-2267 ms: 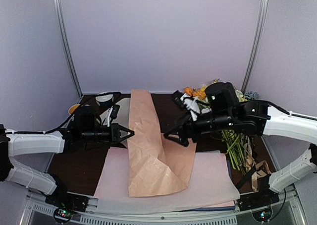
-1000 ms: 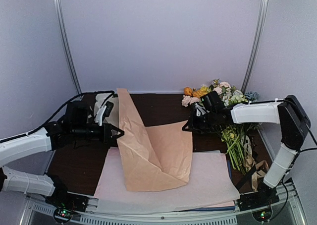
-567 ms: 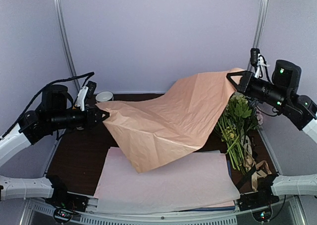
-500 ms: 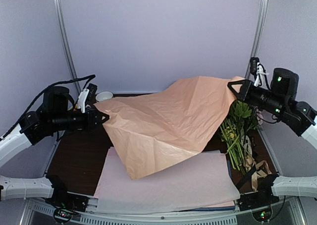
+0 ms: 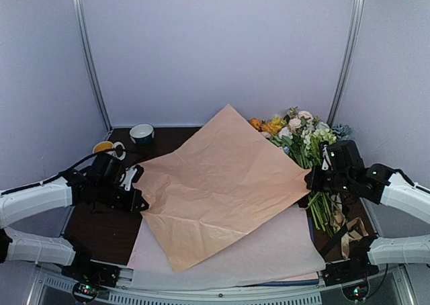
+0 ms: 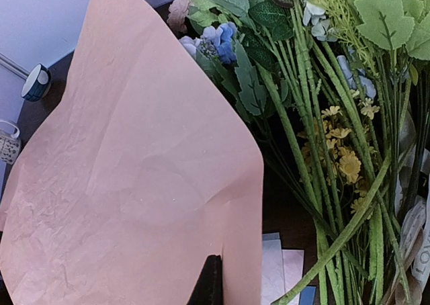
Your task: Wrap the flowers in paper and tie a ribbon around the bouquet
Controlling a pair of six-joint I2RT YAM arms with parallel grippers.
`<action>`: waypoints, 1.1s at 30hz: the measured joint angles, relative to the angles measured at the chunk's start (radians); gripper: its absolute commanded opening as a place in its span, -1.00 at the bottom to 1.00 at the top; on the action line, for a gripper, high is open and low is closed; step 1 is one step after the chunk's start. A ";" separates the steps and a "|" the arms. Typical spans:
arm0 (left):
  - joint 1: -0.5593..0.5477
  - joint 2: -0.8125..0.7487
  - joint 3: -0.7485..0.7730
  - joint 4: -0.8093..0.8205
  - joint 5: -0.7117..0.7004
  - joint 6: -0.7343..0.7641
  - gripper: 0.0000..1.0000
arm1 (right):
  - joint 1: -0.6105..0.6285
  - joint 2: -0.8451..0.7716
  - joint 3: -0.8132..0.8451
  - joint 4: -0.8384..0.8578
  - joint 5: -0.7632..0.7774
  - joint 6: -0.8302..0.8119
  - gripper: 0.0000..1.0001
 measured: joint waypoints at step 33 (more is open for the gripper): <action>0.029 0.088 0.110 -0.182 0.065 0.098 -1.00 | -0.060 0.268 0.144 -0.106 -0.074 -0.037 -1.00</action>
